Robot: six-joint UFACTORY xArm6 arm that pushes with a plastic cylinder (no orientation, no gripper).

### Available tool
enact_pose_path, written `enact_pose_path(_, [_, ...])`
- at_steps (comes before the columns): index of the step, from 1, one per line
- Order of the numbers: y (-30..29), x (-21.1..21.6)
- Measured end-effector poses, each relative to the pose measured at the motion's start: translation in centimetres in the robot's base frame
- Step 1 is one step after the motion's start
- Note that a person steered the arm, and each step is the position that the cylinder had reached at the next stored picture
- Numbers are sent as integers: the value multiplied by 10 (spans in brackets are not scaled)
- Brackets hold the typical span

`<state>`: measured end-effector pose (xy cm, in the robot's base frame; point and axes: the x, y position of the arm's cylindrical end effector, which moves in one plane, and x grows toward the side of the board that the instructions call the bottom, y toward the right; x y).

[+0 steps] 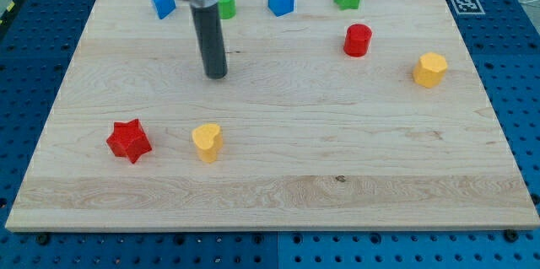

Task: Move the red circle towards the bottom center of the board

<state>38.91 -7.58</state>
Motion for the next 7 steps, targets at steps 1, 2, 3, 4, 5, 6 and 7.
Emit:
enact_pose_path(1, [23, -35])
enact_pose_path(2, [53, -68])
enact_pose_path(3, [92, -98])
enact_pose_path(4, [152, -112])
enact_pose_path(5, [210, -111])
enact_pose_path(6, [224, -84])
enact_pose_path(7, [209, -56])
